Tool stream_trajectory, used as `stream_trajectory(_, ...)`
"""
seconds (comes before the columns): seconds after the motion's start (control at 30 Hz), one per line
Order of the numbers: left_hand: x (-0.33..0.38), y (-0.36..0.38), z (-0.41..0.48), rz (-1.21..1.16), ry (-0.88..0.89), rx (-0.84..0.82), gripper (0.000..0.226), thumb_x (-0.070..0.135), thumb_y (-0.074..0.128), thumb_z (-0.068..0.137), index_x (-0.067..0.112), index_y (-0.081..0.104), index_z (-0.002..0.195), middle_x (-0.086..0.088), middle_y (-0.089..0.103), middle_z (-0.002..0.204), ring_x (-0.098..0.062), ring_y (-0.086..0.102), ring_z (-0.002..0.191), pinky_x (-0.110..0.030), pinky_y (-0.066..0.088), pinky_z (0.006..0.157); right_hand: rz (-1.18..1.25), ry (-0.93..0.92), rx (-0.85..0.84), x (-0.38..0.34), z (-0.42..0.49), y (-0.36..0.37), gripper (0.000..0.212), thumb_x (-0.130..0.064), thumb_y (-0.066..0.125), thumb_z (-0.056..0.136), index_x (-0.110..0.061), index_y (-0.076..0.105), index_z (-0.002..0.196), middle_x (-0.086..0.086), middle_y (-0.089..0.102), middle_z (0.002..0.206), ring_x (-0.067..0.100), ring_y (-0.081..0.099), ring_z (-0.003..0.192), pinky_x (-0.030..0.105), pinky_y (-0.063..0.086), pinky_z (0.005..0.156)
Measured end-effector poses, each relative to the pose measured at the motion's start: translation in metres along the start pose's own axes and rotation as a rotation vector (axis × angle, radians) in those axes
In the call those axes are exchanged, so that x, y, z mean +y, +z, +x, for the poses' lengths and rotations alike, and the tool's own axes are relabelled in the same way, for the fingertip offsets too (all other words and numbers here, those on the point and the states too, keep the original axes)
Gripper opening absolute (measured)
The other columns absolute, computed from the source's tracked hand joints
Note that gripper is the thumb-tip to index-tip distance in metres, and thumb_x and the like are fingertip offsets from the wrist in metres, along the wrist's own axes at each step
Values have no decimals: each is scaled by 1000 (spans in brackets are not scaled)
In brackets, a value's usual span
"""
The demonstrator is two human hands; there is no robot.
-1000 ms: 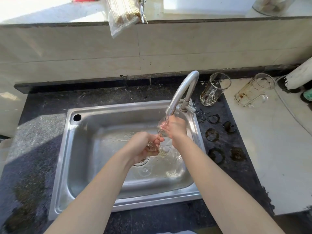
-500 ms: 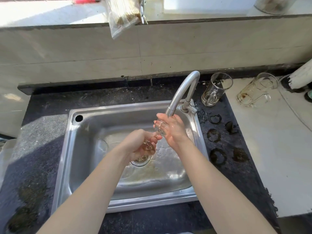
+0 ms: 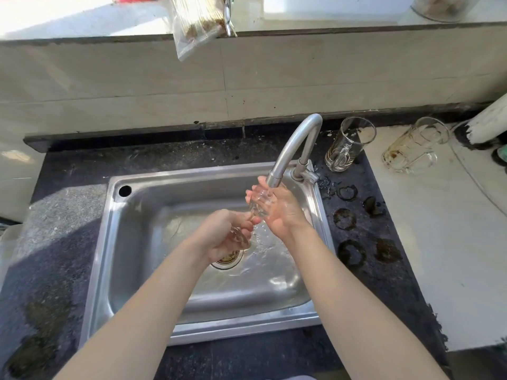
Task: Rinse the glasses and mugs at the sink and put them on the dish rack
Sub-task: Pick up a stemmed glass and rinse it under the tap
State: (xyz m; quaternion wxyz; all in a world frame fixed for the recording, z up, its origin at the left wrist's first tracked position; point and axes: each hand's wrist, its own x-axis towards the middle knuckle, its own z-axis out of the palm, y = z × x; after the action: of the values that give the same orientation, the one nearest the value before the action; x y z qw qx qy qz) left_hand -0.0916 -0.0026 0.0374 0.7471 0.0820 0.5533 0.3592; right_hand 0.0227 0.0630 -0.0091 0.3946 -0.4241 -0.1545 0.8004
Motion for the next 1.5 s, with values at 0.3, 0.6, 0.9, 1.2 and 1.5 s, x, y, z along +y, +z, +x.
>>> stream_trajectory(0.3,-5,1,2,292,148,212,21,6,48,95,-3,63,82,-4,46,56,-8,41,37,-19,37,47,-705,-132,273,6,2,18,46,-19,81,61,-17,48,94,3,56,89,19,60,77,33,52,68)
stream_trajectory(0.6,-10,-4,6,750,365,310,29,11,48,97,6,68,76,-2,52,52,-11,53,42,-22,49,51,-1001,-361,359,-11,-8,22,37,-25,70,80,-15,46,55,-8,49,49,6,50,46,23,44,51)
stream_trajectory(0.9,-4,-9,-4,8,28,29,20,-3,41,91,-1,60,84,4,44,50,-5,40,38,-16,36,44,-826,-404,178,-9,-10,11,47,-33,71,84,-23,37,53,-14,37,44,7,35,46,23,33,50)
stream_trajectory(1.2,3,-12,-6,285,-59,-3,17,8,55,91,-3,68,97,0,47,57,-10,48,46,-23,54,59,-1079,-222,264,-21,6,9,37,-22,61,91,-8,52,57,1,45,51,21,48,52,32,45,48)
stream_trajectory(1.5,25,-18,7,201,-167,-2,18,11,54,87,-1,66,85,7,38,47,-4,38,40,-15,37,46,-1021,-263,113,-18,-12,1,27,-45,74,75,-19,69,80,-1,71,82,18,67,85,33,51,77)
